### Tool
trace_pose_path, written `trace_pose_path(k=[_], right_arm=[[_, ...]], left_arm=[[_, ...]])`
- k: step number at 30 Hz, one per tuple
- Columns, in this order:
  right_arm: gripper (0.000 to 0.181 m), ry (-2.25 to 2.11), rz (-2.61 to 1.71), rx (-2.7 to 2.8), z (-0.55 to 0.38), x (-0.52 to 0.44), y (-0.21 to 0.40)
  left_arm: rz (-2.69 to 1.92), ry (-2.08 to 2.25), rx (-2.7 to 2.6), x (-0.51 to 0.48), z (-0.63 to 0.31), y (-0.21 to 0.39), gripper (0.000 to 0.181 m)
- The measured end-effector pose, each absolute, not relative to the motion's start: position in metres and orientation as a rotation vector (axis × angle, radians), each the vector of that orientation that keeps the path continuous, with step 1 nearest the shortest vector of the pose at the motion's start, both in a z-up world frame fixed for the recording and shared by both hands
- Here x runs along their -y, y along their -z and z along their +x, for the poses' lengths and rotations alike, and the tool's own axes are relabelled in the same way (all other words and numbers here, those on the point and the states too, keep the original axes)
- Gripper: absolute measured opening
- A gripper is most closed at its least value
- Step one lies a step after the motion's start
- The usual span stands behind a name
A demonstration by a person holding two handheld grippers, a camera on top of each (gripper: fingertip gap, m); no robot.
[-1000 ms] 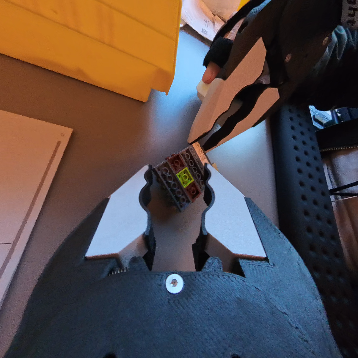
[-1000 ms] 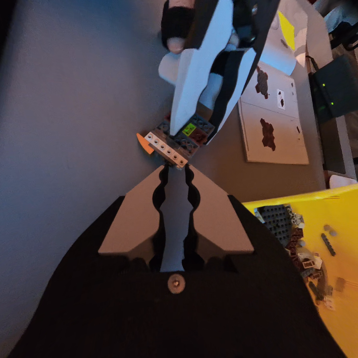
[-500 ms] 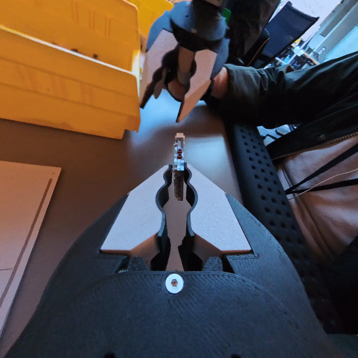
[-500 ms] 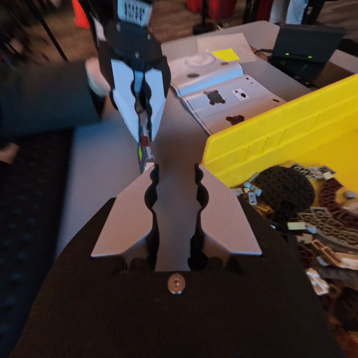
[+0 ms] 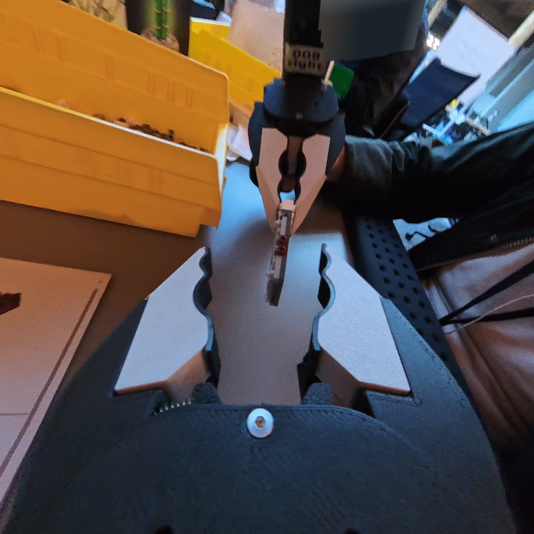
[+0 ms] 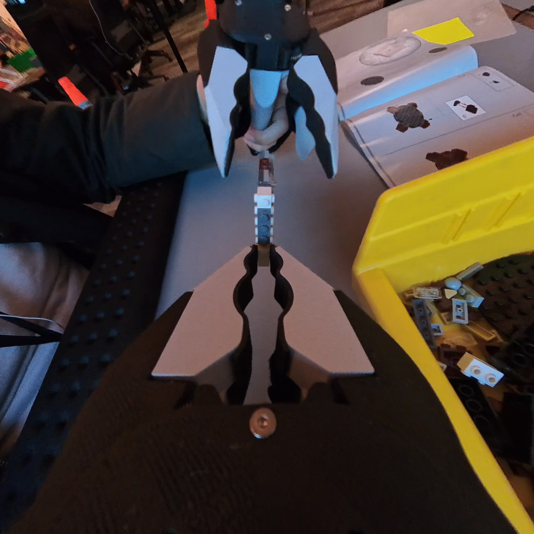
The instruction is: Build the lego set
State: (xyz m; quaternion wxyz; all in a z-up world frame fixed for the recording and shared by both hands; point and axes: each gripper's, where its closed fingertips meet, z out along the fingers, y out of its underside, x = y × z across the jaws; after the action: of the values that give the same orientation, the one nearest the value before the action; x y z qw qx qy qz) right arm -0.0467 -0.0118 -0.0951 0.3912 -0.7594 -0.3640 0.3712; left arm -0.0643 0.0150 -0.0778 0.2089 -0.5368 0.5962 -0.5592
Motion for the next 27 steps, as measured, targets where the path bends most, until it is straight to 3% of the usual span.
trace_pose_path(k=[2,5,8,11,13,20,27], right_arm=[[0.006,-0.918,-1.945,0.969,-0.051,0.016,0.1],[0.006,-0.913,-1.958,0.992,-0.062,0.018,0.102],[0.006,-0.937,-1.959,0.996,-0.067,0.021,0.102],[0.008,-0.996,-1.946,0.984,-0.065,0.022,0.106],[0.022,-1.07,-1.949,0.937,-0.062,0.022,0.104],[0.006,-1.143,-1.947,0.858,-0.062,0.016,0.099],[0.006,-1.235,-1.957,0.81,-0.062,0.016,0.088]], left_arm=[[-1.492,1.562,-1.72,-0.003,-0.059,0.084,0.068],[-1.485,1.609,-1.806,0.017,-0.053,0.089,0.033],[-1.471,1.595,-1.876,0.026,-0.052,0.096,0.013],[-1.481,1.559,-1.907,0.026,-0.054,0.098,0.01],[-1.504,1.578,-1.889,0.024,-0.054,0.097,0.01],[-1.549,1.607,-1.881,0.023,-0.054,0.098,0.01],[-1.486,1.638,-1.861,0.023,-0.054,0.083,0.01]])
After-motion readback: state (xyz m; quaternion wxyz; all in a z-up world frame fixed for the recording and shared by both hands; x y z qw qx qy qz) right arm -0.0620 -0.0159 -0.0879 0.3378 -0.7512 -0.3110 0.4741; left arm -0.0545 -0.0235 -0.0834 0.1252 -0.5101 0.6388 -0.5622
